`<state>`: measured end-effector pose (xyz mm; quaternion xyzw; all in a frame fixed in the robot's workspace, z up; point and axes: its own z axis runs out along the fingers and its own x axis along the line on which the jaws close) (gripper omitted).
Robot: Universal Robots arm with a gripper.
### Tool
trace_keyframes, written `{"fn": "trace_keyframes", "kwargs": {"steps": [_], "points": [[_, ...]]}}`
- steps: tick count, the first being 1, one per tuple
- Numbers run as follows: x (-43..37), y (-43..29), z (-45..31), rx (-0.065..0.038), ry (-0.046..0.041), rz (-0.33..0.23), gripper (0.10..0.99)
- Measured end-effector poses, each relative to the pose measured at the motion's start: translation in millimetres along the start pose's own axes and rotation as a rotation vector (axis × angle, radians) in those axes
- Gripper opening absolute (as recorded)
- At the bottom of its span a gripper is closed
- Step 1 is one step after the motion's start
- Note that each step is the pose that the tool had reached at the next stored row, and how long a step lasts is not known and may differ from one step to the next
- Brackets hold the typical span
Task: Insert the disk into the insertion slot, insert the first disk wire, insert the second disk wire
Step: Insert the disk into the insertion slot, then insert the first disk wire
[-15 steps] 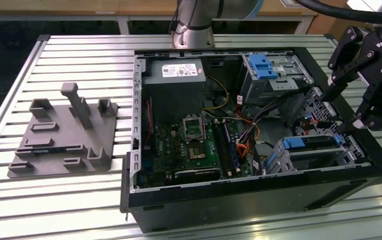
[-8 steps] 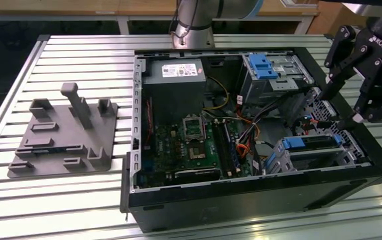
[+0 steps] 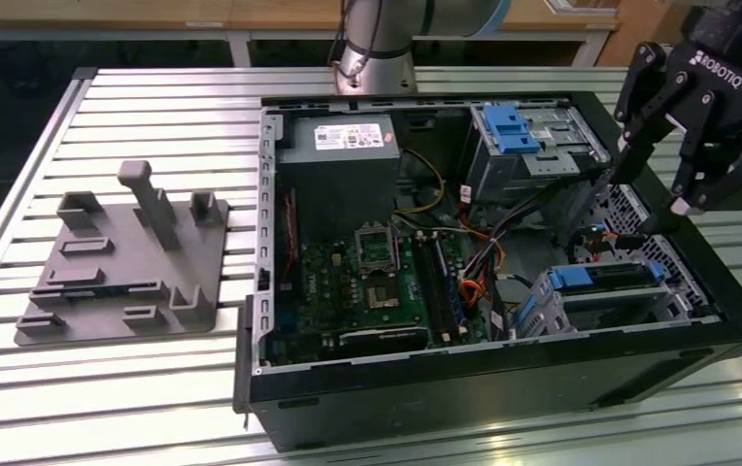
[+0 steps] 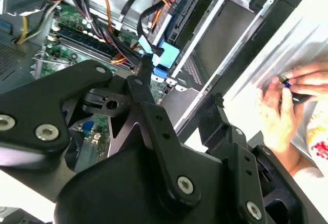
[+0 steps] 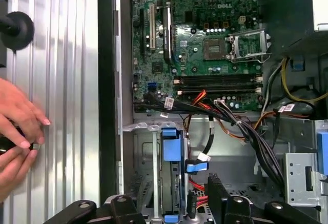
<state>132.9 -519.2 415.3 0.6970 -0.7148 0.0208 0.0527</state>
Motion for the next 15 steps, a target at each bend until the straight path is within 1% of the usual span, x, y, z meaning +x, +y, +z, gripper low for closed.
{"fn": "trace_keyframes", "kwargs": {"steps": [2, 6, 7, 8, 15], "points": [[-4.1, 0.0, 0.2, 0.001, 0.0320, 0.001, 0.616], [-12.0, 0.2, 0.1, 0.002, 0.1035, 0.005, 0.616], [-13.2, 0.3, 0.1, 0.003, 0.1144, 0.005, 0.616], [-13.5, 0.3, 0.2, 0.003, 0.1177, 0.005, 0.616], [-13.5, 0.2, 0.4, 0.003, 0.1181, 0.005, 0.616]]}}
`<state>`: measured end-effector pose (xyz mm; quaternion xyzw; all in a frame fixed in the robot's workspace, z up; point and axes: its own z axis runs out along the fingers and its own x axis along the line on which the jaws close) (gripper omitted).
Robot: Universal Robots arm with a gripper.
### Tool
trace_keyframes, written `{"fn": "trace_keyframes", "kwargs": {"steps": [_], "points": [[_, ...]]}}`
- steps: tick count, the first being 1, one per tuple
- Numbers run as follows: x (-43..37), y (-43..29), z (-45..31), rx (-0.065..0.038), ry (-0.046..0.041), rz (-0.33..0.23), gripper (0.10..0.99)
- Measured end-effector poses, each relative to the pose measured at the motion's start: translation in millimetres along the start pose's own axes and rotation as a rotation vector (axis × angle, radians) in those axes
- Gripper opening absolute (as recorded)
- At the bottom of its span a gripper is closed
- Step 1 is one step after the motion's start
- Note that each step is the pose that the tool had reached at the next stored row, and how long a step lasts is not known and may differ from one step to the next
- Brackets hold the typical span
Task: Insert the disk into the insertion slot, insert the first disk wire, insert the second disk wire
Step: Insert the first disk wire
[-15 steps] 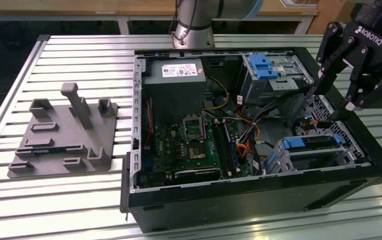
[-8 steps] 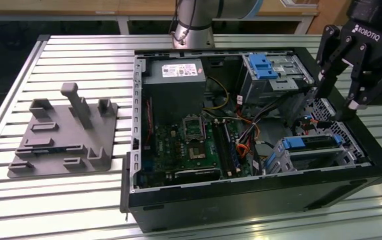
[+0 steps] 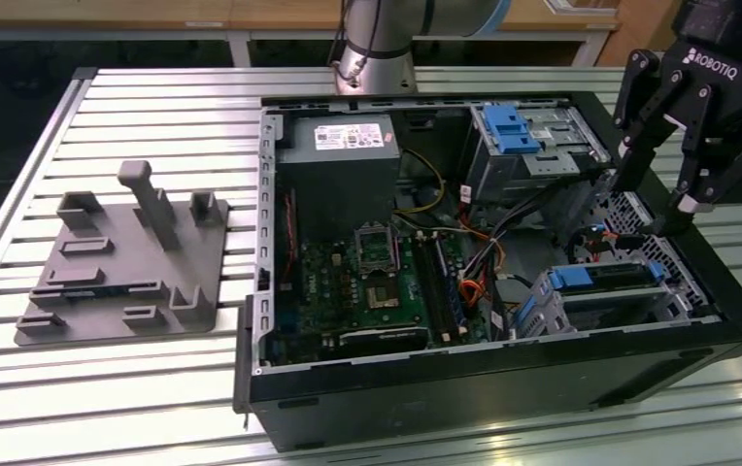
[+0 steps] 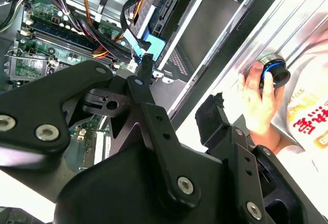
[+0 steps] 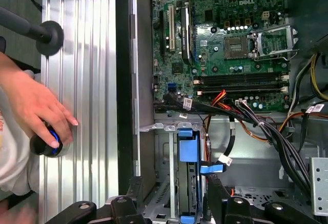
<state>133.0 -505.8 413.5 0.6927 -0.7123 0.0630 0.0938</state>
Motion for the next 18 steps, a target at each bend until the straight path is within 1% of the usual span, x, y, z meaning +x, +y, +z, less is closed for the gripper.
{"fn": "trace_keyframes", "kwargs": {"steps": [8, 10, 12, 13, 15, 17, 18], "points": [[0.1, 0.3, 0.2, 0.000, 0.0005, 0.002, 0.616], [0.1, 0.7, 0.2, -0.004, 0.0014, 0.021, 0.616], [0.1, 0.7, 0.2, -0.011, 0.0010, 0.050, 0.616], [0.0, 0.8, 0.5, -0.013, 0.0032, 0.062, 0.616], [-1.3, 1.0, 1.0, -0.012, 0.0234, 0.063, 0.616], [-2.2, 1.1, 1.3, -0.008, 0.0290, 0.056, 0.616], [-2.3, 1.1, 1.3, 0.002, 0.0290, 0.054, 0.616]]}}
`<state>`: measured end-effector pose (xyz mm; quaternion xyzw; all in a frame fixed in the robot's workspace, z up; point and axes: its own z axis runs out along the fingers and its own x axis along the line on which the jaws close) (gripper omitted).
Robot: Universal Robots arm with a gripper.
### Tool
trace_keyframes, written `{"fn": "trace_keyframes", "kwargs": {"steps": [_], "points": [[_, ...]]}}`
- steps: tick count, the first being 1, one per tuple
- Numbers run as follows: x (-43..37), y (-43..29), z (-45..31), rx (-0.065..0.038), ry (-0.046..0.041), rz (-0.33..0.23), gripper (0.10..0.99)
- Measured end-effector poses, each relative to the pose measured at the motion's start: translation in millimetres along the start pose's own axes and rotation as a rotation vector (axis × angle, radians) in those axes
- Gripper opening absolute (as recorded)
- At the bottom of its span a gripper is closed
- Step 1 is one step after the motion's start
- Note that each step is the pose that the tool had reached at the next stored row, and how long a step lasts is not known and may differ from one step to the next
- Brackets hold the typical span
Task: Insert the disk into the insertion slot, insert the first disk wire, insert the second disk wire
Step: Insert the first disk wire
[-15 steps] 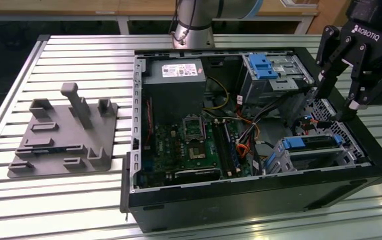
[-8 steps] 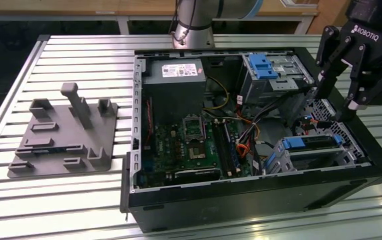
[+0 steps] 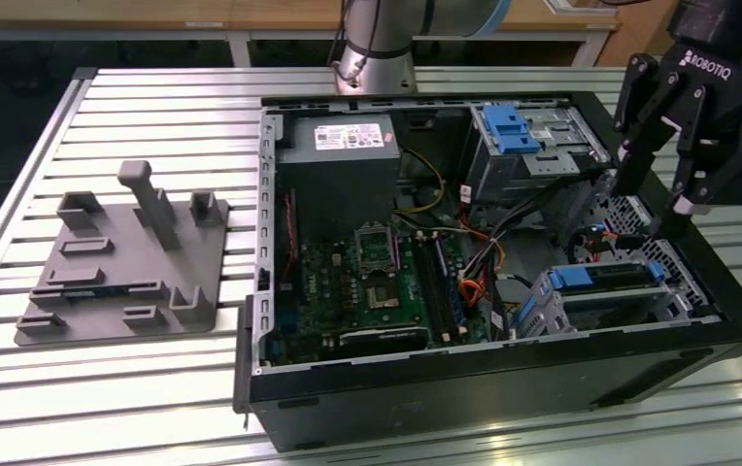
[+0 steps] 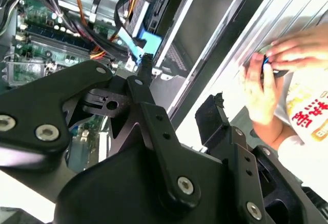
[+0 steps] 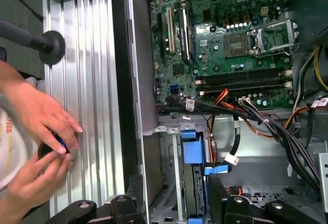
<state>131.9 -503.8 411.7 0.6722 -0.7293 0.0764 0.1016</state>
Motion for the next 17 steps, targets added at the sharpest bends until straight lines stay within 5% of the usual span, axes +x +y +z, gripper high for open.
{"fn": "trace_keyframes", "kwargs": {"steps": [3, 5, 11, 17], "points": [[-0.1, 0.0, 0.2, 0.045, -0.0032, 0.000, 0.616], [-0.5, 0.0, 1.4, 0.058, -0.0011, -0.002, 0.616], [-8.8, -8.8, 7.5, 0.056, 0.0073, -0.002, 0.616], [-16.5, -30.6, 15.8, 0.045, 0.0082, -0.004, 0.616]]}}
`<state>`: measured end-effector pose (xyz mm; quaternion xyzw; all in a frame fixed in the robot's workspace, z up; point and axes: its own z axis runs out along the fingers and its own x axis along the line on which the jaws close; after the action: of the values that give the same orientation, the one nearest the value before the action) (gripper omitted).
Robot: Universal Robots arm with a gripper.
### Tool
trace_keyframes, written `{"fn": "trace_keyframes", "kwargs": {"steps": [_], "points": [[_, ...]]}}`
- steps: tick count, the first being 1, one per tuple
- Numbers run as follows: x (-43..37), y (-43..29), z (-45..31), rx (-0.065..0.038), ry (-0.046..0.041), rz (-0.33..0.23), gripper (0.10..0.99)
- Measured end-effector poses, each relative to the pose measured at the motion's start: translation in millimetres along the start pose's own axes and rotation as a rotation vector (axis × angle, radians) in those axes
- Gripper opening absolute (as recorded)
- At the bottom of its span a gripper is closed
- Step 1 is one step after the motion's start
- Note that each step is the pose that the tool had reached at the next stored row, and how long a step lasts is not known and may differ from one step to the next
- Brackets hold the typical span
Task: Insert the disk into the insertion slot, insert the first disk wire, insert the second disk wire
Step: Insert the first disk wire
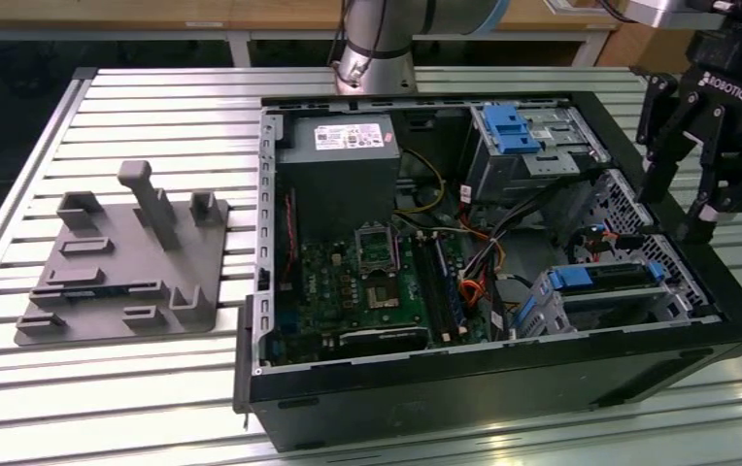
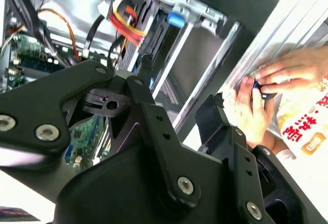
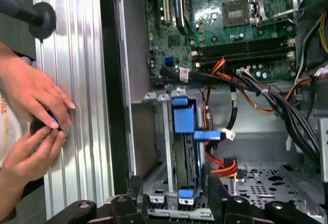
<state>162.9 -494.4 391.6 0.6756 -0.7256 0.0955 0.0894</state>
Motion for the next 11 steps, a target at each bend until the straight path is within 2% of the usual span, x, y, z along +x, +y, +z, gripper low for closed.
{"fn": "trace_keyframes", "kwargs": {"steps": [2, 5, 8, 11], "points": [[-3.2, -5.7, 2.5, -0.005, 0.0004, -0.001, 0.616], [-11.6, -7.6, 4.5, -0.012, 0.0026, -0.003, 0.616], [-21.9, -7.0, 5.7, -0.012, 0.0157, -0.003, 0.616], [-24.5, -6.8, 8.3, -0.011, 0.0297, -0.002, 0.616]]}}
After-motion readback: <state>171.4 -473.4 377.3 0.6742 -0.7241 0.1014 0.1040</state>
